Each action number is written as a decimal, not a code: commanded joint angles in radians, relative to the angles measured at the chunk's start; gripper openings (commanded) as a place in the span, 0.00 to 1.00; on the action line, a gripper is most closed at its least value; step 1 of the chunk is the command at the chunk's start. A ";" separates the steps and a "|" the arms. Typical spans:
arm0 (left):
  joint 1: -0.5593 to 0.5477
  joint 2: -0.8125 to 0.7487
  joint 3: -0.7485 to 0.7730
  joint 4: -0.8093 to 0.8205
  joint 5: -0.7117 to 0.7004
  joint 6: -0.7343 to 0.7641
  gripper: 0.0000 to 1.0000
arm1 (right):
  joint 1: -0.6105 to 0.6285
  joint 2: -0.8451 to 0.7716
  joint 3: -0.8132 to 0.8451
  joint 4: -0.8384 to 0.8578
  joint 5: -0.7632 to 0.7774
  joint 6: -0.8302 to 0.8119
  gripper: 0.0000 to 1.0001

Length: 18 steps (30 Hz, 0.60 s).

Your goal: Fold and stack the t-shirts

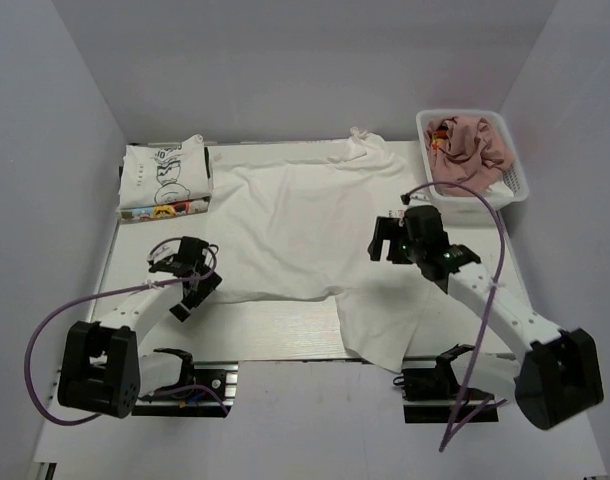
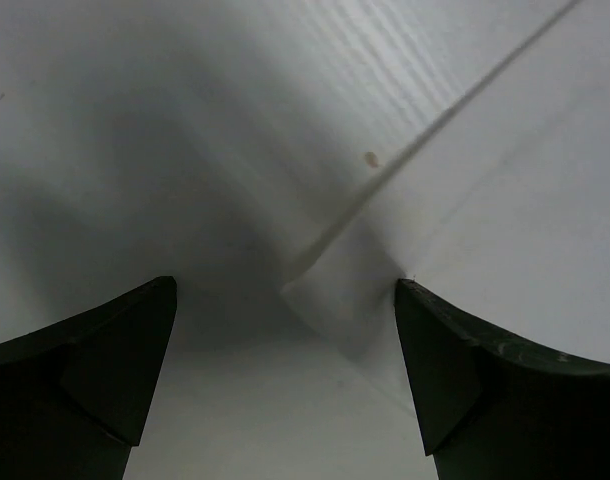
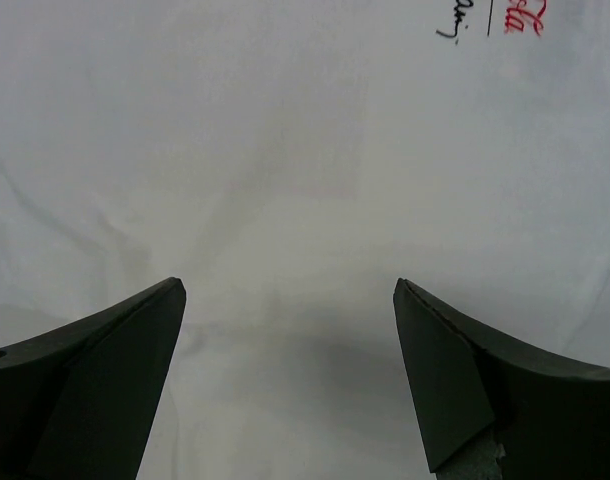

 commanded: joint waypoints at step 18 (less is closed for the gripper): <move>0.018 -0.052 -0.116 0.226 0.046 -0.125 0.46 | 0.270 -0.211 -0.152 -0.480 -0.173 0.130 0.90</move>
